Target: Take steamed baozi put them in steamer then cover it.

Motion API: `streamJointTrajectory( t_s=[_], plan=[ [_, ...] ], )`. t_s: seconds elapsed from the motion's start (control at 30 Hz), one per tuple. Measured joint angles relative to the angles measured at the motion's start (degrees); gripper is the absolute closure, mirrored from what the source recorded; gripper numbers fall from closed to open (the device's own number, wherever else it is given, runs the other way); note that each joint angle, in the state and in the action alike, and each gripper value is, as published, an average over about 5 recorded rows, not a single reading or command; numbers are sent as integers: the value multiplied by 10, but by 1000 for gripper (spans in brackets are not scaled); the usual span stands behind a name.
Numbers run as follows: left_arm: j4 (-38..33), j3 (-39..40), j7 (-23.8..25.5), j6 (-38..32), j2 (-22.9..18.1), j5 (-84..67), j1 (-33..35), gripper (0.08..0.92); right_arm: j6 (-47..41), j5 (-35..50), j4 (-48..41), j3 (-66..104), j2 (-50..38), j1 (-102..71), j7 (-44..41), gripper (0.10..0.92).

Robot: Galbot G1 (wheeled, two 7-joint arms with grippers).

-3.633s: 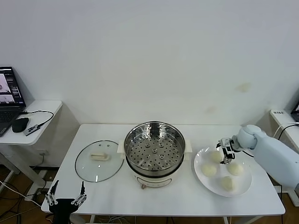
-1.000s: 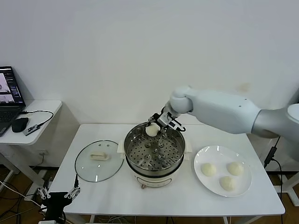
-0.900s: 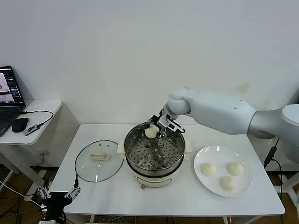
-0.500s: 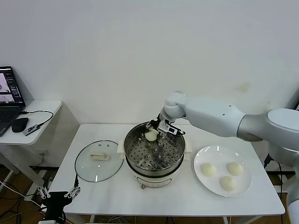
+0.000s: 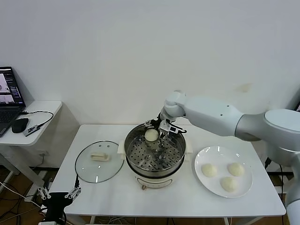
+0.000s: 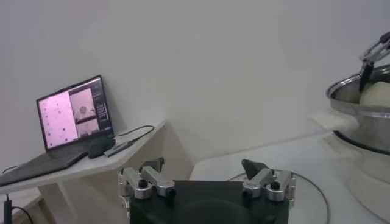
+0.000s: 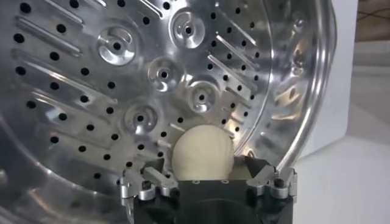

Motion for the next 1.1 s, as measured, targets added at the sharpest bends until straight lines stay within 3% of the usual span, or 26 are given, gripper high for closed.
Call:
streamJointTrajectory(
  t_s=[0.23,0.6,0.83,1.1],
  plan=[
    [-3,1,0,0,4,-1,2,177,-78,99,74,-24,-48,62,-45,203],
    [-12,6,6,2,18,3,4,177,-278,222,225,-41,-197,133,-84,203],
    [-9,9,15,2,31,9,-1,177,-370,246,302,-47,-318,135,-95,203],
    [-1,7,17,4,43,3,-13,177,-409,232,345,-46,-418,101,-104,203]
  ],
)
